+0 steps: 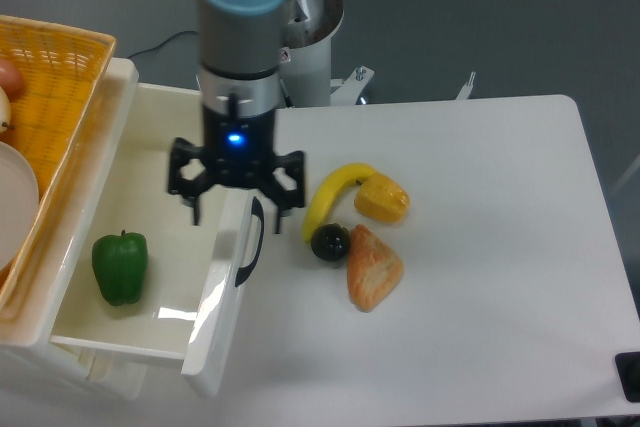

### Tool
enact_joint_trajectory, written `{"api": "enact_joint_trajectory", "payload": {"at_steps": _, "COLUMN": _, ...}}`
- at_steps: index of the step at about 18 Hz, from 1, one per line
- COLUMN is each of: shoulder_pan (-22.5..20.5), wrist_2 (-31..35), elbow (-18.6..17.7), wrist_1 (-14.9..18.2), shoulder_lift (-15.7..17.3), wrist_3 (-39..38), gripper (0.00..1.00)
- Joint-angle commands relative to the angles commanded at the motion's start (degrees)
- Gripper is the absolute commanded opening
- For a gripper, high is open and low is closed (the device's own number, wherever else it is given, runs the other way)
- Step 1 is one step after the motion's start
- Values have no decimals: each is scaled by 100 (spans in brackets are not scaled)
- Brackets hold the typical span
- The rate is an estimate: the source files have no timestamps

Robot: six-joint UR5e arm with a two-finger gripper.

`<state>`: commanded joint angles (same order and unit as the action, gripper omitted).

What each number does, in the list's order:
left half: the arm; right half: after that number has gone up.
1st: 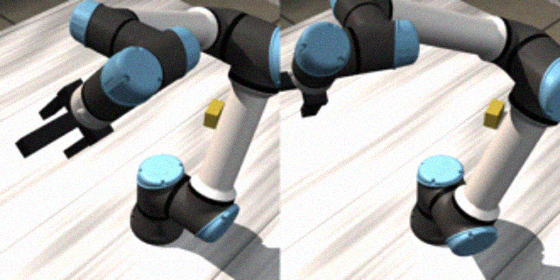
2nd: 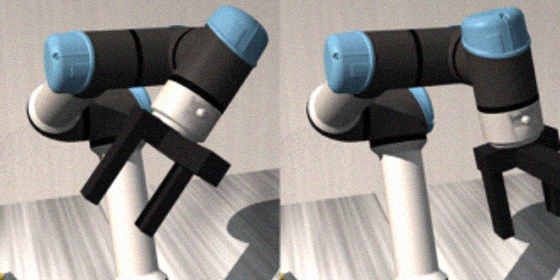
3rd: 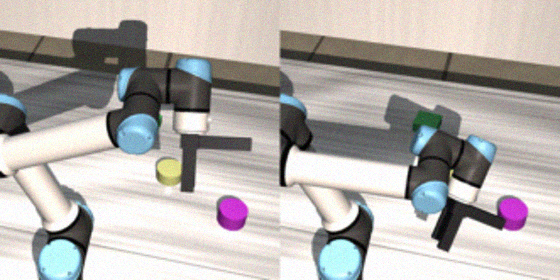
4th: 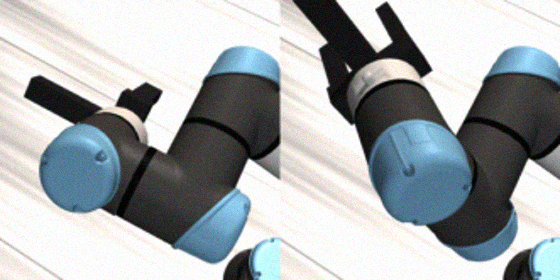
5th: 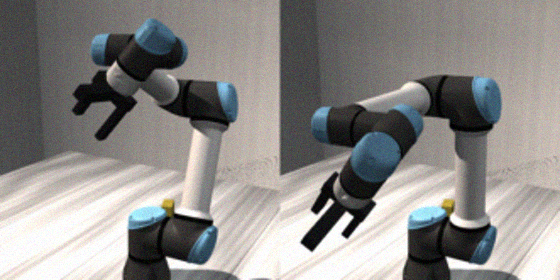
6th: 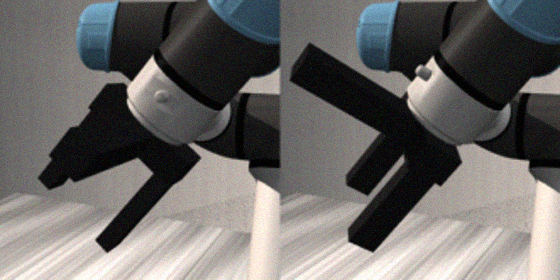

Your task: Place the green pepper in the upper white drawer

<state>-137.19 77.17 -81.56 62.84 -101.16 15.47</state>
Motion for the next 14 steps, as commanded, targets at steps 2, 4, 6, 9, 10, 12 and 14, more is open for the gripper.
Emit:
{"api": "enact_joint_trajectory", "payload": {"at_steps": 2, "shoulder_pan": -237, "wrist_2": 9, "elbow": -17, "wrist_1": 0, "shoulder_lift": -26, "wrist_3": 44, "gripper": 100}}
{"api": "enact_joint_trajectory", "payload": {"at_steps": 4, "shoulder_pan": -413, "wrist_2": 17, "elbow": -70, "wrist_1": 0, "shoulder_lift": -123, "wrist_3": 149, "gripper": 100}}
{"api": "enact_joint_trajectory", "payload": {"at_steps": 6, "shoulder_pan": -615, "wrist_2": 18, "elbow": -97, "wrist_1": 9, "shoulder_lift": -237, "wrist_3": 254, "gripper": 100}}
{"api": "enact_joint_trajectory", "payload": {"at_steps": 9, "shoulder_pan": -896, "wrist_2": 53, "elbow": -158, "wrist_1": 9, "shoulder_lift": -421, "wrist_3": 570, "gripper": 100}}
{"api": "enact_joint_trajectory", "payload": {"at_steps": 10, "shoulder_pan": -967, "wrist_2": 70, "elbow": -193, "wrist_1": 17, "shoulder_lift": -483, "wrist_3": 745, "gripper": 100}}
{"api": "enact_joint_trajectory", "payload": {"at_steps": 12, "shoulder_pan": -1134, "wrist_2": 254, "elbow": -307, "wrist_1": 26, "shoulder_lift": -553, "wrist_3": 1149, "gripper": 100}}
{"api": "enact_joint_trajectory", "payload": {"at_steps": 14, "shoulder_pan": -1213, "wrist_2": 439, "elbow": -465, "wrist_1": 17, "shoulder_lift": -615, "wrist_3": 1615, "gripper": 100}}
